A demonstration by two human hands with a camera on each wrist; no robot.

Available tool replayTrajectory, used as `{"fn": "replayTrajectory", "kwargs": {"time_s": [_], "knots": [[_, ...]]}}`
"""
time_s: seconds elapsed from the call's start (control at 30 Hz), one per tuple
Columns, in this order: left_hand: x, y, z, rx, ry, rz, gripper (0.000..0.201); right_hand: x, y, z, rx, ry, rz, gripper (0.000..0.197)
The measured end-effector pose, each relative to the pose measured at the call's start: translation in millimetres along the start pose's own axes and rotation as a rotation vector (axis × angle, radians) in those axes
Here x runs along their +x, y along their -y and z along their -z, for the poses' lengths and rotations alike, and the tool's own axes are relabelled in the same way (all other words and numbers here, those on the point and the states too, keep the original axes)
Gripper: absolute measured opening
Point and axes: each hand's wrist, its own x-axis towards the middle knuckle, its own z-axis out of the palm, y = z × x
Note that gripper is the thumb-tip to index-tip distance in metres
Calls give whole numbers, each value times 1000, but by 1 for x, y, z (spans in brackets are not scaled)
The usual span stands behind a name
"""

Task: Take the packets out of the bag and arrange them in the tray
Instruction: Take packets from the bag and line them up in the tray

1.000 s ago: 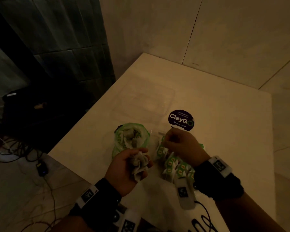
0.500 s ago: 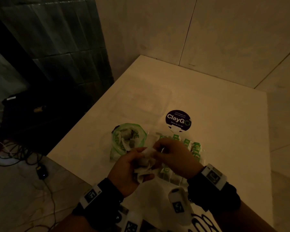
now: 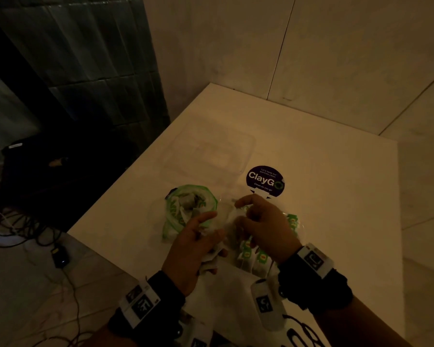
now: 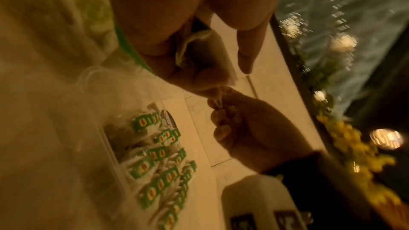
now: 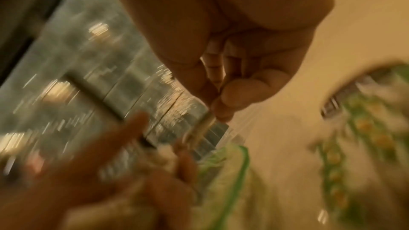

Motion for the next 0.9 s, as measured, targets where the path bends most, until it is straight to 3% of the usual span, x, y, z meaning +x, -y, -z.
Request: {"fn": "replayTrajectory", "kwargs": {"time_s": [0.17, 0.3, 0.37, 0.43, 0.57, 0.77, 0.83, 0.9], "knots": [[-1, 9, -4, 333, -76, -151, 38, -5, 8, -8, -329, -63, 155, 20], [-2, 10, -7, 444, -54, -192, 21, -12, 17, -14, -207, 20, 152, 10], [-1, 8, -7, 417, -54, -136, 6, -14, 22, -13, 16, 121, 63, 5], [1, 8, -1, 312, -59, -77, 22, -11, 23, -7, 83, 190, 25, 7], [4, 9, 5, 230, -17, 22, 15, 0, 15, 7, -328, 212, 184, 4], [5, 12, 7, 283, 51, 135, 29, 3, 9, 6, -520, 303, 260, 15], [7, 14, 10, 303, 26, 155, 24, 5, 4, 5, -528, 266, 229, 17], [9, 16, 13, 324, -4, 176, 16, 11, -5, 8, -430, 187, 91, 17]]}}
